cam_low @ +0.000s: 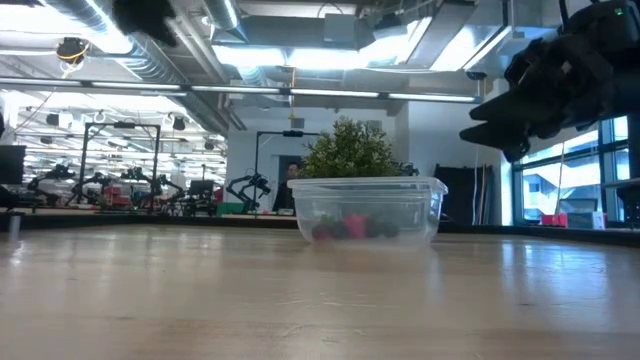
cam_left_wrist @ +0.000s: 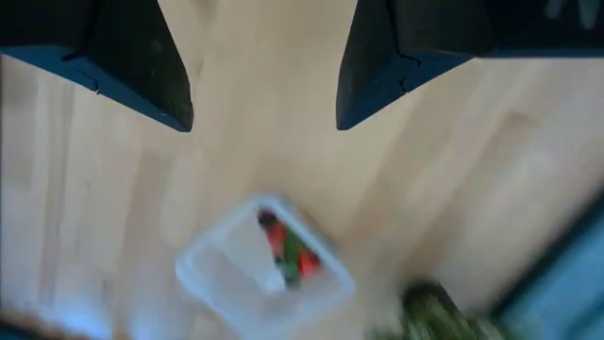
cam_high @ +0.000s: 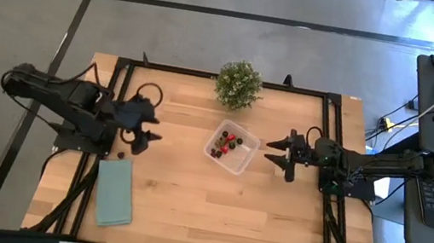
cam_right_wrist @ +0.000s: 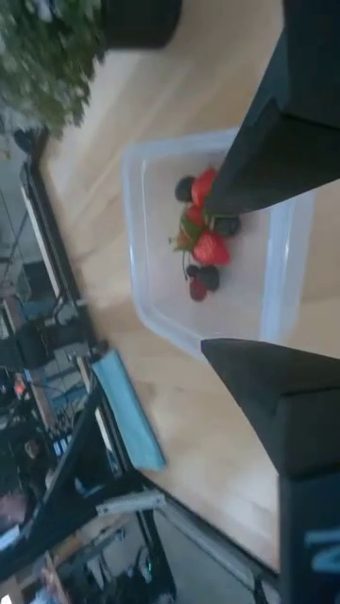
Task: Pick and placing Produce into tupperware
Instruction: Put the blackberry into the bin
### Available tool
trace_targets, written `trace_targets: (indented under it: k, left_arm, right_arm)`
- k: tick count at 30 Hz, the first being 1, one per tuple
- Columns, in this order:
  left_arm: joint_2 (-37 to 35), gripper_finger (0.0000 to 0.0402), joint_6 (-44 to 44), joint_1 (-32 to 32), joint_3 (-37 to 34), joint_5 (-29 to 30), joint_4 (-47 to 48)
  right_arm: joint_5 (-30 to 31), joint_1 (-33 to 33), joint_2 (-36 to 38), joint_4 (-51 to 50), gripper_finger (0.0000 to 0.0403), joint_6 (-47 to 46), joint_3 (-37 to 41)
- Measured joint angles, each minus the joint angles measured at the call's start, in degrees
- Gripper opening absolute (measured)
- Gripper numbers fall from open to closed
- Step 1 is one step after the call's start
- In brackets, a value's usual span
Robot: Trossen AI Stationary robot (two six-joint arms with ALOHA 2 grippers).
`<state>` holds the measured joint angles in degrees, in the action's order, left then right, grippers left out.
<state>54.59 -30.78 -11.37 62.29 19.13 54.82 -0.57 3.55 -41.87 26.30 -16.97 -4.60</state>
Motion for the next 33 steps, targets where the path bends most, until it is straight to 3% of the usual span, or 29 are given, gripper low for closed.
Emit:
trace_targets:
  k: [10, 18, 23, 33]
  left_arm:
    - [-2.1, 0.025, -4.7, -1.5, -12.8, -8.1, 1.3]
    - [1.1, 0.025, -25.3, 2.7, -14.3, -12.1, 18.9]
    - [4.6, 0.0249, -21.3, 4.0, -14.3, -14.5, 19.8]
    - [15.4, 0.0234, -14.5, 7.8, -14.3, -23.0, 19.9]
  right_arm:
    - [5.4, 0.0, 0.0, 0.0, 0.0226, 1.2, 0.0]
    - [8.3, 0.1, 0.0, 0.0, 0.0226, 1.2, 0.0]
    - [11.5, 0.1, 0.0, 0.3, 0.0226, 1.2, 0.0]
    - [11.7, 0.1, 0.0, 1.4, 0.0226, 1.0, 0.0]
